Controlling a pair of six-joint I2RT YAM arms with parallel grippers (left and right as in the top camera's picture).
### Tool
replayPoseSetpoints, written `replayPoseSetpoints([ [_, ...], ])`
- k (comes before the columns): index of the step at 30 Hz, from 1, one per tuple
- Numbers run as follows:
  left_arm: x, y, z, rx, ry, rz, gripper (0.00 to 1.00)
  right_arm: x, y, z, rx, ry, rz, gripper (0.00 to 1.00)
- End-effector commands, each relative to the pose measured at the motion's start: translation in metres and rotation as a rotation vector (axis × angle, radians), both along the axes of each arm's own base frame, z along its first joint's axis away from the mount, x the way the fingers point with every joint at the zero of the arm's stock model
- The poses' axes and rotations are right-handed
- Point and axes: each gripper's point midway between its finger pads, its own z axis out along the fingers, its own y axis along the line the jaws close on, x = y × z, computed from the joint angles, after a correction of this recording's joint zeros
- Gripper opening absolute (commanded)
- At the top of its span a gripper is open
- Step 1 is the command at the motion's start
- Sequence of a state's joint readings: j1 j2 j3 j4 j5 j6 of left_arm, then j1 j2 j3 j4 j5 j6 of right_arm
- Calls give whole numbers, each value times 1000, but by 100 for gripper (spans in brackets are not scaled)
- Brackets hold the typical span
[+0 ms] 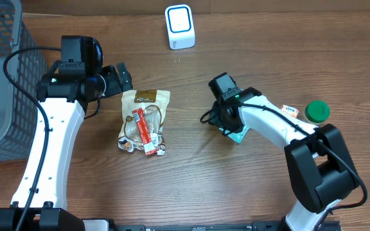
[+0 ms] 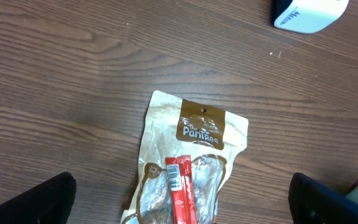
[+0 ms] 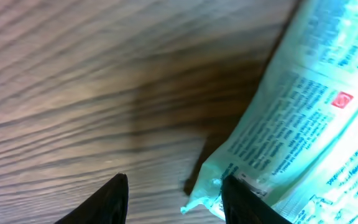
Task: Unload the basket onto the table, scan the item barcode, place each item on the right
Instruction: 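Carry the teal bag right and set it down near the jar, then move the right gripper to the red stick on the brown bag and grasp it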
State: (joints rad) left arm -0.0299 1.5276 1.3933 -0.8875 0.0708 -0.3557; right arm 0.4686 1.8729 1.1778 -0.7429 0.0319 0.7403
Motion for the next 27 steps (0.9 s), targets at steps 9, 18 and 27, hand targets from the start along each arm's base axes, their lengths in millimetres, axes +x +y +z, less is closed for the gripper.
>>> replayPoseSetpoints([
  [9, 1, 1, 5, 16, -18, -19, 100, -12, -63, -4, -17, 144, -48, 54],
  [18, 1, 1, 5, 16, -18, -19, 100, -13, -100, 2, -89, 176, -13, 56],
  [27, 1, 1, 5, 16, -18, -19, 100, 14, 13, 39, 328, 57, 192, 56],
])
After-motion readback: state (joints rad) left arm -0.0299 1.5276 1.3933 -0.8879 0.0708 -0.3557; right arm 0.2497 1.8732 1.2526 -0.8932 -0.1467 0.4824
